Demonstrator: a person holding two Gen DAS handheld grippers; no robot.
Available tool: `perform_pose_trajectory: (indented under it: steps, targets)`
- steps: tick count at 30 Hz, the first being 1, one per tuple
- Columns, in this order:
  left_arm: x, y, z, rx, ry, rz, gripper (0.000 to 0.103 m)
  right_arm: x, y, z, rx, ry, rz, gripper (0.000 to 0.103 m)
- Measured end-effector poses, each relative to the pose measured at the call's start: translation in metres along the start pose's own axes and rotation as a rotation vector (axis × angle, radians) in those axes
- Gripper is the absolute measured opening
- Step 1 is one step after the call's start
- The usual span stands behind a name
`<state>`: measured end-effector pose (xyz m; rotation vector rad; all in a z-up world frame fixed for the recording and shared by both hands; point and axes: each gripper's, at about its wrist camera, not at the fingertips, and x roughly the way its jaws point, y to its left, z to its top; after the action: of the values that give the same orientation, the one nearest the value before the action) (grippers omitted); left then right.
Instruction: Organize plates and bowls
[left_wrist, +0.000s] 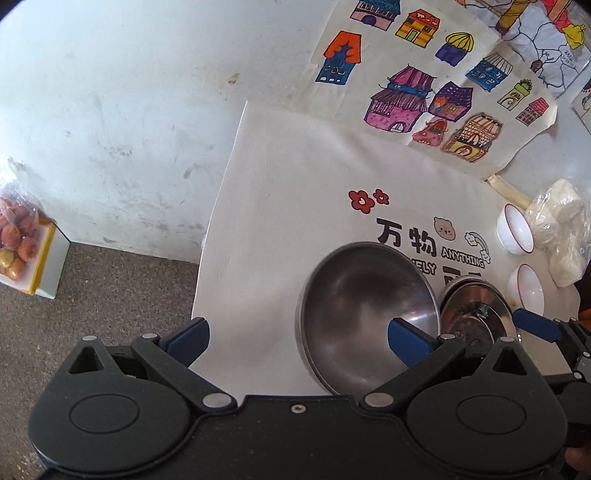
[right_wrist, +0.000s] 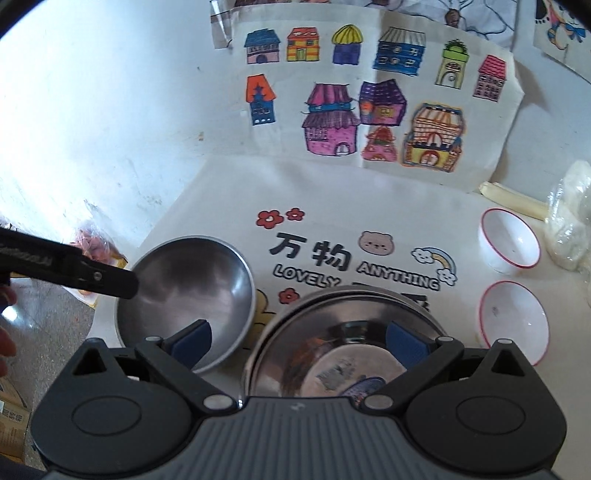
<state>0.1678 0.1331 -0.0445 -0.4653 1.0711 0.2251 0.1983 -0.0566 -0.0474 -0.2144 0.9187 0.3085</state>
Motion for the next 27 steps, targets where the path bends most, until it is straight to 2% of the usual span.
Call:
perform_pose_trajectory:
  steps: [11,21,27]
  targets:
    - [0.023,-0.009,0.012,0.093,0.033,-0.013,0.102,0.004,0.002,-0.002,0.046,0.013,-0.015,0.1]
    - [0.034,-0.011,0.007,0.141,0.075,0.006,0.102,0.006,0.01,-0.007,0.042,0.028,-0.003,0.089]
    - [0.035,-0.012,0.005,0.173,0.069,0.015,0.102,0.014,0.022,-0.003,0.006,0.034,0.016,0.083]
